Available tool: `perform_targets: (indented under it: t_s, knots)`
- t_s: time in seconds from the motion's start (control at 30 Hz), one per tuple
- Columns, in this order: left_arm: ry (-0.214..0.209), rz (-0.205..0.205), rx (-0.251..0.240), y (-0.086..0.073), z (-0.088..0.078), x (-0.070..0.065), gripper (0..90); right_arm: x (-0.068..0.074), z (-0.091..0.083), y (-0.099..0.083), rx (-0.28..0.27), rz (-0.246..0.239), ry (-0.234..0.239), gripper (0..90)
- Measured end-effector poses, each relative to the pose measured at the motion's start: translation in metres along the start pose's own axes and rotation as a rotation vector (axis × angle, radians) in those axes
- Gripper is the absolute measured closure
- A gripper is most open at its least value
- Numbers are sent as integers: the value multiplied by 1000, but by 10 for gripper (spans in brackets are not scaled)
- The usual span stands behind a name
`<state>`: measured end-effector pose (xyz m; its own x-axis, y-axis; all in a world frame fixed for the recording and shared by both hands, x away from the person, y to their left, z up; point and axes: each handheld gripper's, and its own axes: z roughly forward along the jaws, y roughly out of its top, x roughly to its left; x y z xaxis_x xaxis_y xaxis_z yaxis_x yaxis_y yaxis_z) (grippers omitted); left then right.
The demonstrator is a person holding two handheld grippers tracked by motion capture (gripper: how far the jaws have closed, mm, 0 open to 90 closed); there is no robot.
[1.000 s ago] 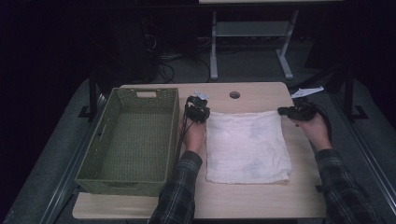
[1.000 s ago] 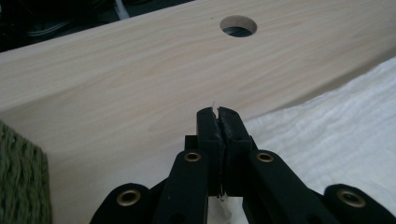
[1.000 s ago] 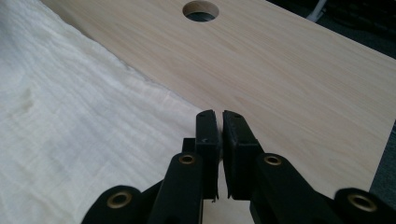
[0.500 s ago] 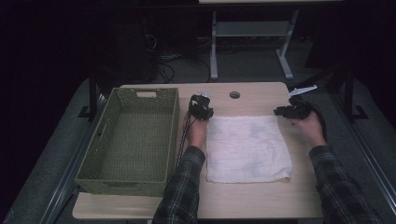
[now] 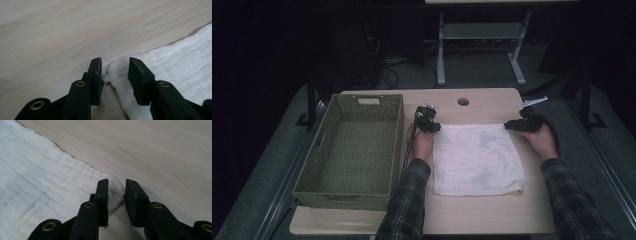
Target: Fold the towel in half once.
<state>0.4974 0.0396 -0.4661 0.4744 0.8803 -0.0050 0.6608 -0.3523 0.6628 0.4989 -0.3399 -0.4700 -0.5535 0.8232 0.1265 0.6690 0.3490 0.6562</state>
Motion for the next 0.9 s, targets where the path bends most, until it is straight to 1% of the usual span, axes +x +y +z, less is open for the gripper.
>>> perform_targets:
  t_s: [0.03, 0.07, 0.1, 0.13, 0.17, 0.2, 0.23, 0.27, 0.37, 0.47, 0.53, 0.57, 0.6, 0.63, 0.7, 0.73, 0.77, 0.8, 0.87, 0.9]
  knots:
    - [0, 0, 0, 0, 0, 0, 645, 0, 0, 0, 0, 0, 0, 731]
    - [-3, 1, 0, 0, 0, 0, 645, 0, 0, 0, 2, -1, 1, 745]
    - [-8, -1, -1, 0, 0, 0, 666, 0, 0, 0, 2, -1, 1, 774]
    - [-19, 3, -1, 0, 0, 0, 736, 2, 0, 0, 5, -9, 4, 816]
    - [-19, 3, -1, 0, 0, 0, 772, 2, 0, 0, 5, -9, 4, 816]
    - [-28, 2, 1, 0, 0, -1, 806, 4, 1, 0, 8, -10, 7, 846]
    - [-32, -1, 1, 0, 0, -1, 806, 4, 1, 0, 8, -10, 7, 846]
    - [-33, -6, 1, 0, 0, -2, 840, 5, 1, 0, 8, -14, 8, 857]
    - [-36, -15, -2, 0, -1, -2, 856, 6, 0, 1, 7, -18, 6, 859]
    - [-44, -40, -28, 2, -7, -1, 864, 7, -5, 3, -25, -19, 6, 860]
    - [-41, -37, -53, 5, -16, -2, 865, 7, -14, 6, -45, -26, 6, 863]
    - [-41, -37, -53, 5, -16, -2, 865, 7, -14, 6, -45, -26, 6, 863]
    - [-41, -36, -70, 6, -23, -3, 865, 7, -20, 7, -61, -26, 9, 863]
    - [-41, -36, -70, 6, -23, -3, 866, 7, -20, 7, -61, -26, 9, 863]
    - [-42, -38, -91, 7, -32, -5, 865, 8, -28, 7, -78, -26, 12, 864]
    - [-40, -33, -106, 7, -40, -6, 865, 9, -34, 7, -95, -28, 13, 864]
    - [-40, -33, -106, 7, -40, -6, 865, 9, -34, 7, -95, -28, 13, 864]
    - [-39, -32, -115, 7, -45, -6, 865, 12, -41, 7, -108, -37, 16, 865]
    - [-39, -25, -129, 6, -53, -8, 865, 13, -43, 7, -112, -39, 17, 866]
    - [-39, -22, -136, 5, -55, -9, 866, 15, -47, 6, -121, -50, 19, 867]
